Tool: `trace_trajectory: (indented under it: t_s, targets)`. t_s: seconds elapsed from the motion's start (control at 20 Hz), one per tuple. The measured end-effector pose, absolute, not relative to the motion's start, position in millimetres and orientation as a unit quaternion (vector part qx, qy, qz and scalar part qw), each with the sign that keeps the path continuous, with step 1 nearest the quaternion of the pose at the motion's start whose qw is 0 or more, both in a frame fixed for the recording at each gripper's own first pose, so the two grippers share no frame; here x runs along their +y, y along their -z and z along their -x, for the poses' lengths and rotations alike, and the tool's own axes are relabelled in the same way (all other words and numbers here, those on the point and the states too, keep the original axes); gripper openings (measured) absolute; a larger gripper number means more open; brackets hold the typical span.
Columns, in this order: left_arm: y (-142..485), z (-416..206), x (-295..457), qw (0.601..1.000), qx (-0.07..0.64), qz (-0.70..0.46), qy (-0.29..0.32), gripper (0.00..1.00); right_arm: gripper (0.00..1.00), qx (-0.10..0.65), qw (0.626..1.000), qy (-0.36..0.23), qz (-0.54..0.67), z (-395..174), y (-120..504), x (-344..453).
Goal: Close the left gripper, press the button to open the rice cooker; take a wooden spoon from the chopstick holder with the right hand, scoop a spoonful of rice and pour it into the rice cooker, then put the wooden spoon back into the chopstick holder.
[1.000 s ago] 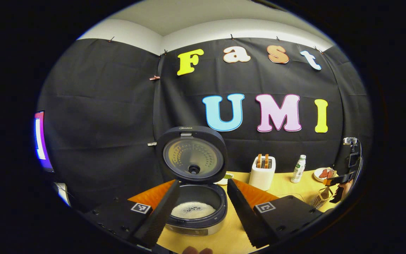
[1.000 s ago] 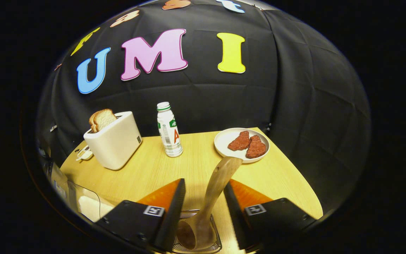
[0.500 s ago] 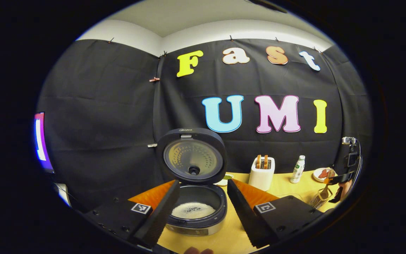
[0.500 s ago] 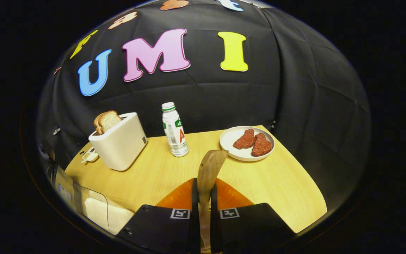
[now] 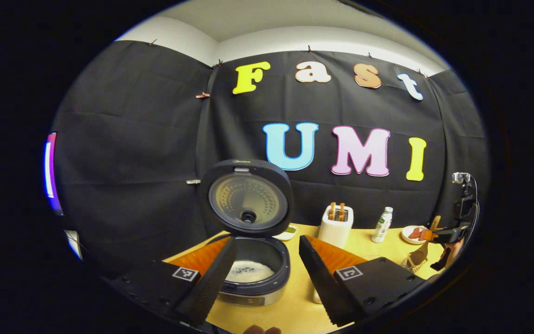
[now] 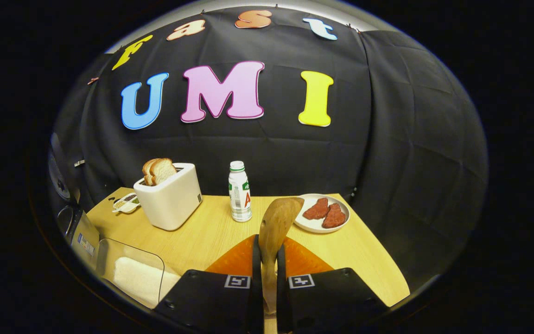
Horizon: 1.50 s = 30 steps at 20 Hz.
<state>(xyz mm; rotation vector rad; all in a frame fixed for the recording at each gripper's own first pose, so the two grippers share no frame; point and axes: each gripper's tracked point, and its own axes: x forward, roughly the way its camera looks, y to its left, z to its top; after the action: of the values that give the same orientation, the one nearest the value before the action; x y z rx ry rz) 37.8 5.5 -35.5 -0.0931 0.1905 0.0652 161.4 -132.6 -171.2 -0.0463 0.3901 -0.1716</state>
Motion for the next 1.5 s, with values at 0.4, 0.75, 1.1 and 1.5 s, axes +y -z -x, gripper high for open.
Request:
trace_trajectory:
  t_s: [0.4,0.75,1.1,1.5]
  targets:
    - [36.3,-38.1,21.8,0.993,0.087,0.075,-0.032,0.95,0.15,0.134,0.990,0.041,0.003,-160.5,98.4,-64.9]
    - [26.2,-36.4,41.7,0.996,0.073,0.037,-0.033,0.94,0.15,0.161,0.985,-0.056,-0.016,-156.4,123.7,55.9]
    - [23.5,-38.3,62.8,0.998,0.063,0.006,-0.029,0.94,0.15,0.227,0.971,-0.079,0.010,-141.0,202.4,109.3]
    - [29.0,-41.6,79.1,0.998,0.059,-0.023,-0.009,0.93,0.15,0.266,0.962,-0.066,0.004,-122.4,244.8,142.4]
